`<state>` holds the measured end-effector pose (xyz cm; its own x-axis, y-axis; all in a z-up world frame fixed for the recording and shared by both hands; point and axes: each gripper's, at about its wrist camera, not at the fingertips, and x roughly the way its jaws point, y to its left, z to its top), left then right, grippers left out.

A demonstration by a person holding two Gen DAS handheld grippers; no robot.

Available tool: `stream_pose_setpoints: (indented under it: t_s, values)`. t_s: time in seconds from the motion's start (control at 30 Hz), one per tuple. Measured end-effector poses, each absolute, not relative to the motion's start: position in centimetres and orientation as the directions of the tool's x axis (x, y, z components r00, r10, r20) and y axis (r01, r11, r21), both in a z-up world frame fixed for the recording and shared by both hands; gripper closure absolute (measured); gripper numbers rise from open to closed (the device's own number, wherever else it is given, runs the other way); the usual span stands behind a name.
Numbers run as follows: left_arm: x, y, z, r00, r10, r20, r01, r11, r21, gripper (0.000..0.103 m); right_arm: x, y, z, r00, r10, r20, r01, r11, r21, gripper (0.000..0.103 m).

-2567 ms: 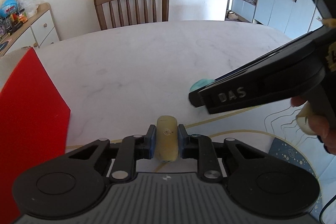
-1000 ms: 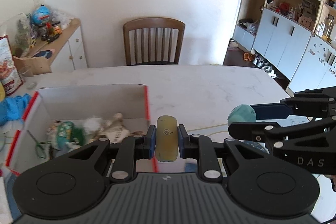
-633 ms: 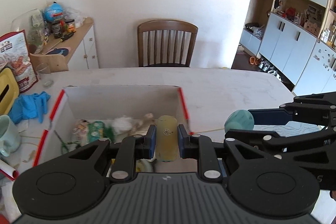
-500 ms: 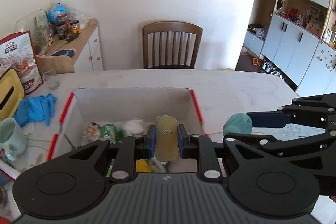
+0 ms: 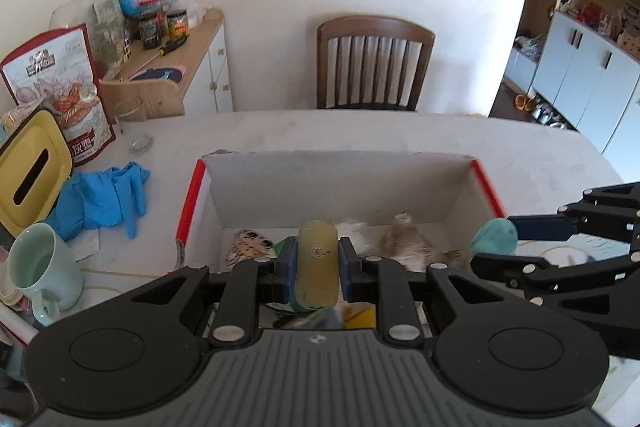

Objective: Organize objects
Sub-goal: 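Carry the cream cylinder and teal case with both tools over the box, then open the left tool to drop the cream cylinder while the right tool releases the teal case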

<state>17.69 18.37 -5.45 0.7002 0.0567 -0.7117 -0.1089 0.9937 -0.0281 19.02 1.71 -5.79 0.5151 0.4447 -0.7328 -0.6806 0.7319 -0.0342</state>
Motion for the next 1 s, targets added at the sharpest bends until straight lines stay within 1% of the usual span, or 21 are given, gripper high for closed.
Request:
stream_pose_setpoints:
  t_s: [0.13, 0.3, 0.47, 0.77, 1.0]
  values:
    - [19.1, 19.2, -6.8, 0.683, 0.05, -0.729, -0.102, 0.994, -0.027, 0.083, 20.3, 3.2, -7.1, 0.502, 0.433, -0.749, -0.681, 0.732, -0.033, 0.066]
    - [21.4, 19.1, -7.5, 0.682, 0.027, -0.731, -0.055, 0.998, -0.015, 0.083, 21.6, 4.8, -8.6, 0.477, 0.432, -0.765, -0.689, 0.724, -0.021, 0.066]
    - [24.0, 18.5, -8.4, 0.668, -0.005, -0.744, -0.02, 0.999, -0.025, 0.083, 21.8, 5.9, -9.8, 0.47, 0.416, -0.778, -0.701, 0.712, -0.044, 0.066]
    - [27.4, 17.2, -11.2, 0.594, -0.059, -0.802, 0.055, 0.998, -0.033, 0.082, 21.2, 6.6, -10.9, 0.434, 0.424, -0.795, -0.739, 0.672, -0.046, 0.067]
    - [28.6, 17.1, -13.2, 0.514, -0.066, -0.856, 0.057, 0.997, -0.042, 0.082, 21.2, 7.1, -11.8, 0.429, 0.395, -0.813, -0.738, 0.672, -0.063, 0.066]
